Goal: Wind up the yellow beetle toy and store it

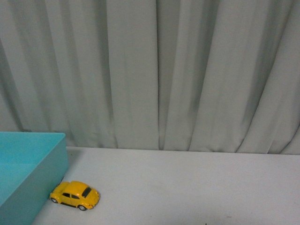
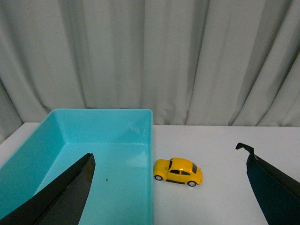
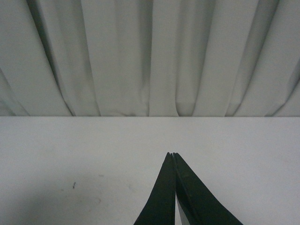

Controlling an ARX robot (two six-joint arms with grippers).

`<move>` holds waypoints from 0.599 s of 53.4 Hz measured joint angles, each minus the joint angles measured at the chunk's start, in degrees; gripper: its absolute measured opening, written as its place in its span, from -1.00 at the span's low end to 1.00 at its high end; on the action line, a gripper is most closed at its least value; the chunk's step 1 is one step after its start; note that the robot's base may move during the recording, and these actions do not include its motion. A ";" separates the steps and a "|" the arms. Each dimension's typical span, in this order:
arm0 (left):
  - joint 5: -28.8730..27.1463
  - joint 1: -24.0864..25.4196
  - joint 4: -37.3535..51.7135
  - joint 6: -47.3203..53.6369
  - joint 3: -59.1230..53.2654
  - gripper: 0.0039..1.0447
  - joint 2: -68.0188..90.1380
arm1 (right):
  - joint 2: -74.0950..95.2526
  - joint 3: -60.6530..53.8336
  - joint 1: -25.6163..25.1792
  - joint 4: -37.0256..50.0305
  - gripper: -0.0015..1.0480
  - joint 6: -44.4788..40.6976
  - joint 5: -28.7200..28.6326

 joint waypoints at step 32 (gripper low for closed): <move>-25.42 -6.45 7.34 -15.96 14.05 0.88 34.69 | -3.61 0.02 0.00 -1.44 0.87 -0.02 0.28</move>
